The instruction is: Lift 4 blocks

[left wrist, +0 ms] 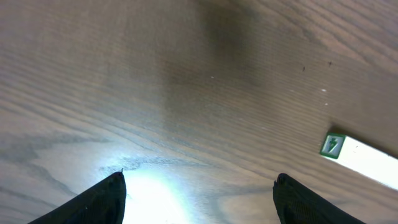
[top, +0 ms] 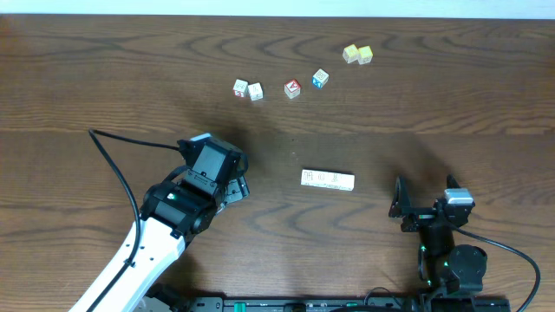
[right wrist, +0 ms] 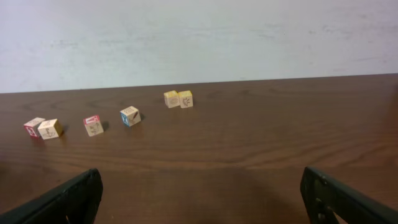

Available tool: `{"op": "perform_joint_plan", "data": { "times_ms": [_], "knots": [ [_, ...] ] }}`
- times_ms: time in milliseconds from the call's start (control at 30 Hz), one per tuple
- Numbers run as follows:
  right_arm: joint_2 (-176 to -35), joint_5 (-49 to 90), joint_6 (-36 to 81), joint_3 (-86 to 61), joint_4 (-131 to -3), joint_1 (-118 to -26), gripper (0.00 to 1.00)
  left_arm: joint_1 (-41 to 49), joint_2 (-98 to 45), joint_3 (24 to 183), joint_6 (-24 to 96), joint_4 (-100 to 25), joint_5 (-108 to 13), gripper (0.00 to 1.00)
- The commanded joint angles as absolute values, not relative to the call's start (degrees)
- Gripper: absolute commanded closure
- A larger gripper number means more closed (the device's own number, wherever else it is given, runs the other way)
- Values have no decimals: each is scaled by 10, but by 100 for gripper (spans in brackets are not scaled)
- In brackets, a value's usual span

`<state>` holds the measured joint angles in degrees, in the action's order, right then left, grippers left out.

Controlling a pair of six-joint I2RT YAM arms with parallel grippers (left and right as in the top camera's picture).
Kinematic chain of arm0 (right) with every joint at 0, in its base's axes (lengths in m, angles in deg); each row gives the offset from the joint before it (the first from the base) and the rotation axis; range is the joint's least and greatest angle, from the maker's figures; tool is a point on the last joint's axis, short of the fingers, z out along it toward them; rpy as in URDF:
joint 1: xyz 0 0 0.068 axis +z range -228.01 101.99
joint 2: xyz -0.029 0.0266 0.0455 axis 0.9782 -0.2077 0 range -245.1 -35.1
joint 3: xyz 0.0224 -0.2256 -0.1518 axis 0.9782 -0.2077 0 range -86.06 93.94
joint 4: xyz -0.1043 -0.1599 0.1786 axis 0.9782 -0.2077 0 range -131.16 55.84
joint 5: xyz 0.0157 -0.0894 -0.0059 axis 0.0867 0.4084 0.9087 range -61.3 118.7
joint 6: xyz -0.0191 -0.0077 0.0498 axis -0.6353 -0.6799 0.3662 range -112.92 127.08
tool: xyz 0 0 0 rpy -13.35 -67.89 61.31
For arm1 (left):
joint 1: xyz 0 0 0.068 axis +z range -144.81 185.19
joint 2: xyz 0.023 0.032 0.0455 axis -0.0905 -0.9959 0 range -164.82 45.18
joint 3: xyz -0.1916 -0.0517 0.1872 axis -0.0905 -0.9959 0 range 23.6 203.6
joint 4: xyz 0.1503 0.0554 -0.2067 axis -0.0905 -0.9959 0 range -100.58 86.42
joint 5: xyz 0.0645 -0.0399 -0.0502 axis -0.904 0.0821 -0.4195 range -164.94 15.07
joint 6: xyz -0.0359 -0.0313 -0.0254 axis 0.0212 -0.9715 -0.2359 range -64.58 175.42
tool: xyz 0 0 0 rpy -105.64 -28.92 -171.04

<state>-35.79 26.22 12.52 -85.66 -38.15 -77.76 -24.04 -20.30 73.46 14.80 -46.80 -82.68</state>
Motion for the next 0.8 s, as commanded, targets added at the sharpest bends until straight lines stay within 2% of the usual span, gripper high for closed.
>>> {"op": "perform_joint_plan", "data": {
  "times_ms": [0, 333, 500, 767],
  "knots": [
    [-354, 272, 126, -857, -384, -779, 1, -236, -196, 744, 224, -470, -844, 24],
    [-354, 271, 126, -857, -384, -779, 1, -222, -78, 741, 423, -470, -843, 24],
    [-354, 272, 126, -857, -384, -779, 1, -180, 19, 704, 514, -439, -776, 24],
    [-354, 272, 126, -857, -384, -779, 1, -130, 201, 559, 544, -356, -749, 24]
  ]
}}
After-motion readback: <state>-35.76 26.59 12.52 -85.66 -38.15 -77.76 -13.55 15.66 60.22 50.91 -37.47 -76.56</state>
